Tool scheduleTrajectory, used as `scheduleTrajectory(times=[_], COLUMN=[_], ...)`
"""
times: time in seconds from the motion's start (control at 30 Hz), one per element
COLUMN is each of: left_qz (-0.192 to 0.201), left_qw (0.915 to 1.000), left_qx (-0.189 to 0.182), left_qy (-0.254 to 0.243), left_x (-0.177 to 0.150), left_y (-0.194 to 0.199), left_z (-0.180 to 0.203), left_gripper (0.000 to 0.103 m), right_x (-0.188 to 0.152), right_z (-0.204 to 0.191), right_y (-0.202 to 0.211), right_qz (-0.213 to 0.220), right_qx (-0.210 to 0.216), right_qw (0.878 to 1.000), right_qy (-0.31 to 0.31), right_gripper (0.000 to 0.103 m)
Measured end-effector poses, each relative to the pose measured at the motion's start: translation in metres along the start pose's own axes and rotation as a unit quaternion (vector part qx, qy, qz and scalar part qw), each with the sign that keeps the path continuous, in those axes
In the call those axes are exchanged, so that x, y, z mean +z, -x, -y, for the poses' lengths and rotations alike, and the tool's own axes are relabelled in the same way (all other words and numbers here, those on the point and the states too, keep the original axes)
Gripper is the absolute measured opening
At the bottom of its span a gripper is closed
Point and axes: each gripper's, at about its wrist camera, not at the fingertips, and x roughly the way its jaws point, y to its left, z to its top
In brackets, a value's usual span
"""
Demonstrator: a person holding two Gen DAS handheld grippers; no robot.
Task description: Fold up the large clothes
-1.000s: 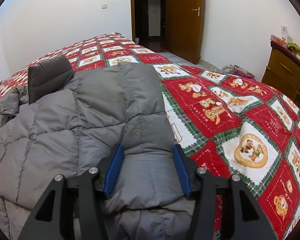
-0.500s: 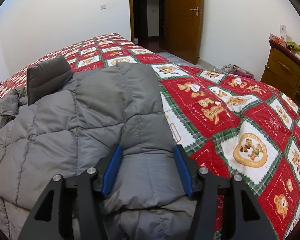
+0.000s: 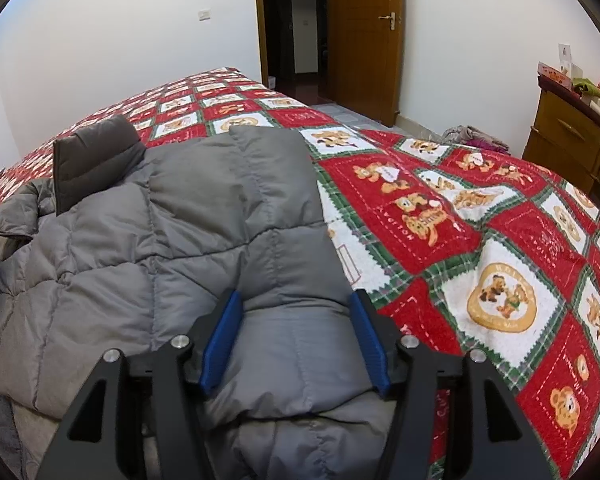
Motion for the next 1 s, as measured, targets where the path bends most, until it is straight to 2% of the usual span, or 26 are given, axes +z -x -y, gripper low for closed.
scheduleTrajectory(times=[0.1,0.23,0.33,0.43,0.53,0.6,0.67,0.7,0.77,0.8,0.87,0.97,1.0], left_qz=[-0.080,-0.152,-0.167,-0.149,-0.105,-0.084,-0.084,-0.091,-0.095,-0.101,-0.115,-0.136,-0.140], left_qw=[0.9963,0.9859,0.9803,0.9836,0.9855,0.9796,0.9702,0.9644,0.9582,0.9555,0.9527,0.9470,0.9450], left_qx=[-0.031,-0.057,-0.068,-0.064,-0.040,0.003,0.059,0.091,0.115,0.127,0.148,0.163,0.164], left_qy=[-0.009,0.042,0.079,0.080,0.128,0.183,0.219,0.231,0.244,0.246,0.239,0.241,0.246], left_x=[-0.032,-0.053,-0.057,-0.056,-0.050,-0.045,-0.043,-0.043,-0.044,-0.046,-0.052,-0.072,-0.079], left_y=[-0.026,-0.034,-0.020,0.005,0.024,0.024,0.020,0.015,0.011,0.001,-0.009,-0.025,-0.024], left_z=[0.022,0.000,-0.019,-0.035,-0.061,-0.096,-0.126,-0.141,-0.157,-0.164,-0.168,-0.175,-0.178], left_gripper=[0.005,0.005,0.005,0.005,0.005,0.005,0.005,0.005,0.005,0.005,0.005,0.005,0.005], right_x=[0.000,0.000,0.001,0.000,0.001,0.000,0.000,-0.001,-0.002,0.000,0.011,0.028,0.031], right_z=[0.002,0.002,0.002,0.003,0.005,0.011,0.024,0.032,0.041,0.038,0.018,-0.027,-0.041], right_y=[-0.001,-0.001,-0.001,-0.001,0.000,0.005,0.014,0.026,0.058,0.076,0.094,0.094,0.088], right_qz=[0.000,0.000,-0.001,-0.002,-0.002,0.000,-0.006,0.004,0.057,0.090,0.119,0.098,0.082], right_qx=[0.004,0.005,0.006,0.007,0.013,0.023,0.047,0.047,0.034,0.039,0.070,0.139,0.147], right_qw=[1.000,1.000,1.000,1.000,1.000,0.999,0.997,0.995,0.992,0.990,0.989,0.985,0.985], right_qy=[-0.005,-0.006,-0.008,-0.010,-0.019,-0.035,-0.068,-0.089,-0.110,-0.102,-0.057,0.019,0.039], right_gripper=[0.061,0.061,0.062,0.062,0.064,0.065,0.063,0.058,0.057,0.057,0.057,0.057,0.057])
